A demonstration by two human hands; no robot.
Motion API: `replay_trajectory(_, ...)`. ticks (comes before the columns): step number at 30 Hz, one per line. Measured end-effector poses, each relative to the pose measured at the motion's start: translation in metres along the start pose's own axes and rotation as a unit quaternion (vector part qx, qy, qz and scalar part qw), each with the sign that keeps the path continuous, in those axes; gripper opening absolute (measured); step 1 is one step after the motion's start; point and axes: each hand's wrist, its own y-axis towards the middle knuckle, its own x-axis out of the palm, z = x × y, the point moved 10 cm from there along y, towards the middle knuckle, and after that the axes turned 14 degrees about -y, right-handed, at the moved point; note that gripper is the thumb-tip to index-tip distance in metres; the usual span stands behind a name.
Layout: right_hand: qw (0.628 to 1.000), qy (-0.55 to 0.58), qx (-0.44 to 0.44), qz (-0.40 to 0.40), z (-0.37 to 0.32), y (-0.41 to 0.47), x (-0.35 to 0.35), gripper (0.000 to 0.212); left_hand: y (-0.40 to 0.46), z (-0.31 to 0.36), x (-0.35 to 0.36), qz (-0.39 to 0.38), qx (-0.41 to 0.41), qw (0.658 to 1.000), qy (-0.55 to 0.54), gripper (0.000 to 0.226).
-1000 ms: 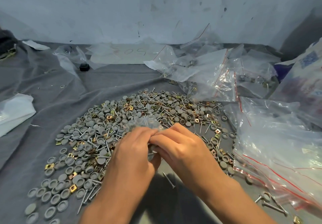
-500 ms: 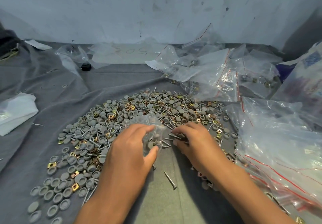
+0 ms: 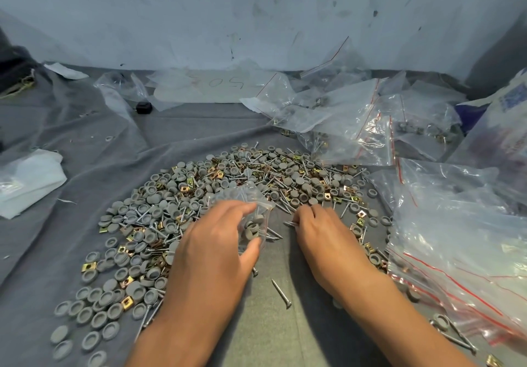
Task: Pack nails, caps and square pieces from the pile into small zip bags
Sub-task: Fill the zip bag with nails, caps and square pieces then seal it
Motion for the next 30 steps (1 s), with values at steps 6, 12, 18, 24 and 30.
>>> replay_trajectory(6, 0.972, 0.154, 0.051, 0.172, 0.023, 0.001, -0.048, 0.014, 0.002, -0.001, 0.002, -0.01, -0.005, 1.0, -0.015, 0.058)
replay_trajectory(12, 0.927, 0.272, -0.086, 0.243, -0.006, -0.014, -0.088, 0.017, 0.003, -0.001, 0.006, -0.023, 0.006, 0.999, -0.029, 0.059)
replay_trajectory(18, 0.94, 0.135, -0.153, 0.274, -0.036, -0.027, -0.099, 0.004, 0.004, 0.002, 0.008, -0.017, 0.01, 0.999, -0.027, 0.059)
replay_trajectory(24, 0.943, 0.182, -0.129, 0.247, -0.036, -0.021, -0.089, 0.019, 0.002, 0.006, 0.01, -0.011, 0.021, 1.0, -0.019, 0.055)
replay_trajectory(30, 0.926, 0.263, -0.054, 0.265, -0.003, -0.015, -0.086, 0.02, 0.003, 0.003, 0.006, -0.009, 0.017, 1.0, -0.019, 0.058)
